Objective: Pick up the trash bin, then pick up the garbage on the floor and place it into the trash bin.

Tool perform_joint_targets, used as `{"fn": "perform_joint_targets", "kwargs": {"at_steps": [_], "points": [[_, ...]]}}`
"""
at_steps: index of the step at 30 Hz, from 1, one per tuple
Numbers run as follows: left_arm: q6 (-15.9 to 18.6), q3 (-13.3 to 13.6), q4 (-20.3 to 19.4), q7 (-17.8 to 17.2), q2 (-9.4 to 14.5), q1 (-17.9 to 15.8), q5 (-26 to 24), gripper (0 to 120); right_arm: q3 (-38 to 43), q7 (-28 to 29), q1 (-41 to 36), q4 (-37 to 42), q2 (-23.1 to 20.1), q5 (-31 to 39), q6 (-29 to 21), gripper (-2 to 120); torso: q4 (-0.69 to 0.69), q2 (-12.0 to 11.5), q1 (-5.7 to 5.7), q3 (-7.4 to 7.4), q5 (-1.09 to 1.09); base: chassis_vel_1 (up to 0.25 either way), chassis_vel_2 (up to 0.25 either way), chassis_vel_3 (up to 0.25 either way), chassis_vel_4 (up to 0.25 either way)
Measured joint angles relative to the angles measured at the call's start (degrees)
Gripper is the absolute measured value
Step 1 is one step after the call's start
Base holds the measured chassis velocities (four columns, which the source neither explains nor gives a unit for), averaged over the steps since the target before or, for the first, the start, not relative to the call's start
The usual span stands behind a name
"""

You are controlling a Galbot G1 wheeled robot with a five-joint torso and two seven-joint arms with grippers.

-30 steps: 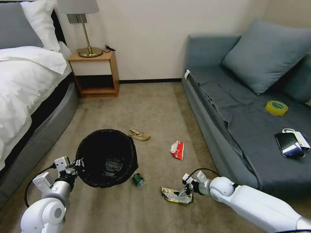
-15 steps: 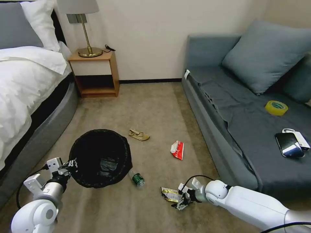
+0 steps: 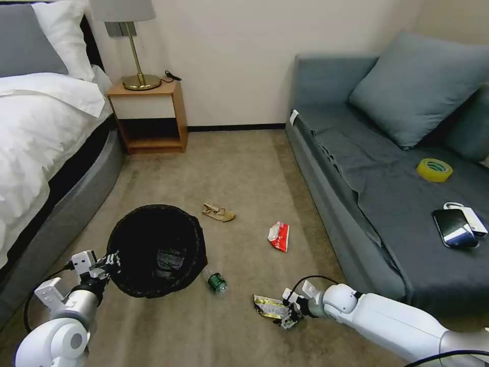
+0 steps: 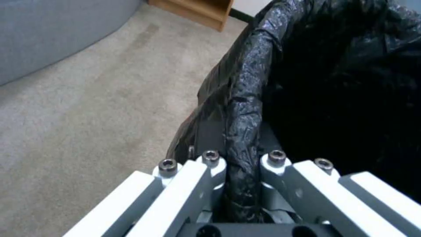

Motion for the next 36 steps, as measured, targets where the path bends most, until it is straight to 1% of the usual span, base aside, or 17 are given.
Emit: {"fn": "perform_joint_targets", "kwargs": {"at_steps": [2,5,6,9,10,14,15,18,19,22,24,27,28,29,31,33,36], "points": [[-0.01,-0.01,-0.01,0.00,-0.02,0.00,0.01,4,0.07,0.02,-0.05,-0.08,0.06,-0.13,0.03,99,0.00,0.00,0.00,0.00,0.00,0.000,0.000,0.000,0.000],[-0.01,-0.06,-0.07,0.00,-0.20,-0.05,0.08,4,0.40,0.30,-0.27,-0.33,0.25,-0.70,0.27,86,0.00,0.00,0.00,0.00,-0.01,0.000,0.000,0.000,0.000],[-0.01,-0.06,-0.07,0.00,-0.20,-0.05,0.08,4,0.40,0.30,-0.27,-0.33,0.25,-0.70,0.27,86,0.00,0.00,0.00,0.00,-0.01,0.000,0.000,0.000,0.000],[-0.01,-0.04,-0.09,0.00,-0.51,-0.17,0.26,4,0.74,0.36,-0.41,-0.68,0.38,-1.07,0.65,73,-0.02,0.02,0.00,-0.01,-0.06,0.000,0.000,0.000,0.000],[-0.01,-0.04,-0.09,0.00,-0.51,-0.17,0.26,4,0.74,0.36,-0.41,-0.68,0.38,-1.07,0.65,73,-0.02,0.02,0.00,-0.01,-0.06,0.000,0.000,0.000,0.000],[-0.01,0.10,-0.10,0.00,-0.78,-0.33,0.38,4,0.95,0.25,-0.64,-0.83,0.44,-1.22,1.09,54,-0.02,0.03,-0.01,-0.02,-0.02,0.000,0.000,0.000,0.000],[-0.01,0.10,-0.10,0.00,-0.78,-0.33,0.38,4,0.95,0.25,-0.64,-0.83,0.44,-1.22,1.09,54,-0.02,0.03,-0.01,-0.02,-0.02,0.000,0.000,0.000,0.000],[-0.01,0.18,-0.12,-0.02,-0.92,-0.45,0.51,4,1.18,0.25,-0.78,-0.99,0.43,-1.30,1.36,44,0.01,0.03,-0.01,-0.01,0.00,0.000,0.000,0.000,0.000],[-0.01,0.18,-0.12,-0.02,-0.92,-0.45,0.51,4,1.18,0.25,-0.78,-0.99,0.43,-1.30,1.36,44,0.01,0.03,-0.01,-0.01,0.00,0.000,0.000,0.000,0.000],[0.02,0.38,-0.11,-0.05,-1.12,-0.64,0.77,4,1.41,0.28,-0.98,-1.10,0.41,-1.37,1.70,33,0.02,0.02,-0.01,-0.01,0.04,0.000,0.000,0.000,0.000],[0.03,0.43,-0.10,-0.06,-1.17,-0.68,0.85,4,1.48,0.29,-1.02,-1.10,0.40,-1.37,1.74,31,0.02,0.02,0.00,-0.01,0.04,0.000,0.000,0.000,0.000],[0.09,0.56,0.02,-0.16,-1.32,-0.81,1.18,4,2.17,0.79,-1.24,-0.96,0.26,-1.41,1.84,21,0.03,0.00,0.00,0.00,0.06,0.000,0.000,0.000,0.000],[0.11,0.62,0.05,-0.21,-1.38,-0.87,1.26,4,2.44,1.07,-1.27,-0.95,0.15,-1.45,1.82,17,0.04,0.00,0.00,0.00,0.06,0.000,0.000,0.000,0.000],[0.11,0.62,0.05,-0.21,-1.38,-0.87,1.26,4,2.44,1.07,-1.27,-0.95,0.15,-1.45,1.82,17,0.04,0.00,0.00,0.00,0.06,0.000,0.000,0.000,0.000],[0.16,0.76,0.10,-0.26,-1.46,-1.00,1.45,4,2.92,1.38,-1.37,-0.92,-0.09,-1.53,1.81,12,0.01,-0.01,0.00,0.01,0.02,0.000,0.000,0.000,0.000],[0.28,0.97,0.11,-0.34,-1.56,-1.21,1.72,4,4.34,1.80,-1.64,-0.40,-0.52,-1.65,1.85,0,-0.01,0.00,0.00,0.01,0.00,0.000,0.000,0.000,0.000],[0.32,1.07,0.20,-0.37,-1.56,-1.32,1.87,4,5.96,2.05,-1.97,0.39,-0.76,-1.65,1.92,0,-0.01,-0.01,0.00,0.01,0.01,0.000,0.000,0.000,0.000]]}}
